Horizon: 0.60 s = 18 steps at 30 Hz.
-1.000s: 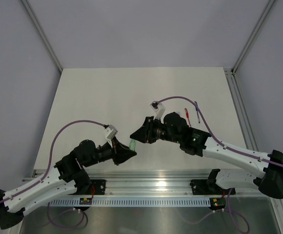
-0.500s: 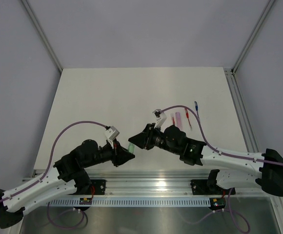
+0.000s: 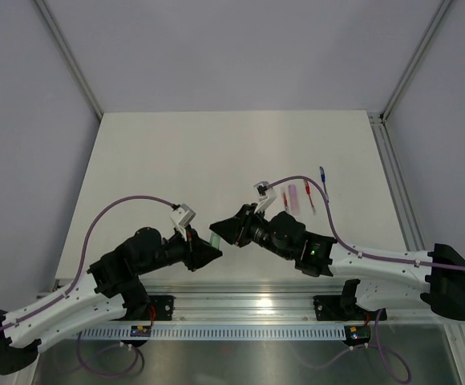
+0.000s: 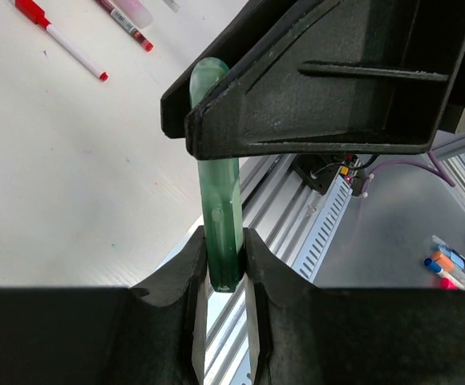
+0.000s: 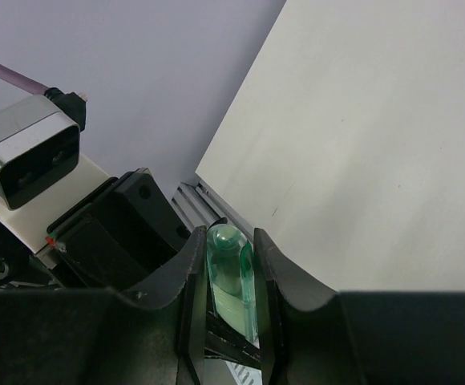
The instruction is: Insert the pens into the pen caps
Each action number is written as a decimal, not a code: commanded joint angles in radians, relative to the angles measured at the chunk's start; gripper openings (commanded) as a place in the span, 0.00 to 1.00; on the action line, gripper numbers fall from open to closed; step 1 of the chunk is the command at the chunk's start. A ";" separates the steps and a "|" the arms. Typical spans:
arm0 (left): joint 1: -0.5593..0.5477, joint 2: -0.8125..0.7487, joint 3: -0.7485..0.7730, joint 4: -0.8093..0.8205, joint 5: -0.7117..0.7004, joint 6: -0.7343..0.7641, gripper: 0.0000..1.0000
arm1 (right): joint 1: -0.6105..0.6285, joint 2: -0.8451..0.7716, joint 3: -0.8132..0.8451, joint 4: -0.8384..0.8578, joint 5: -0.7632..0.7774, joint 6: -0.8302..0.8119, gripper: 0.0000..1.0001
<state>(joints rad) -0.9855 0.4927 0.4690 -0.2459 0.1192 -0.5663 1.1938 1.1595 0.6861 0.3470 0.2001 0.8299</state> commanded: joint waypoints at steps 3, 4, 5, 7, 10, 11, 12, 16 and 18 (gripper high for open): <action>0.021 -0.069 0.112 0.429 -0.242 0.034 0.00 | 0.098 0.009 -0.053 -0.264 -0.156 0.015 0.00; 0.021 -0.074 0.117 0.418 -0.254 0.040 0.00 | 0.099 0.011 -0.053 -0.260 -0.156 0.011 0.00; 0.021 -0.078 0.123 0.412 -0.257 0.043 0.00 | 0.098 0.017 -0.051 -0.252 -0.169 0.011 0.00; 0.021 -0.079 0.126 0.418 -0.247 0.037 0.00 | 0.098 0.046 -0.056 -0.230 -0.194 0.023 0.00; 0.021 -0.022 0.145 0.431 -0.184 0.037 0.01 | 0.099 0.084 -0.077 -0.189 -0.195 0.044 0.00; 0.021 -0.005 0.152 0.427 -0.167 0.036 0.02 | 0.099 0.089 -0.077 -0.186 -0.195 0.049 0.00; 0.021 0.019 0.152 0.424 -0.141 0.031 0.06 | 0.098 0.088 -0.074 -0.187 -0.188 0.049 0.00; 0.021 0.018 0.120 0.415 -0.125 0.009 0.25 | 0.073 0.057 -0.030 -0.249 -0.122 0.032 0.00; 0.019 0.009 0.111 0.384 -0.128 -0.001 0.38 | 0.015 0.028 -0.017 -0.258 -0.125 0.037 0.00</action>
<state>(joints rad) -0.9852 0.5377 0.4854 -0.2123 0.0750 -0.5655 1.2049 1.1790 0.6796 0.3008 0.2115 0.8482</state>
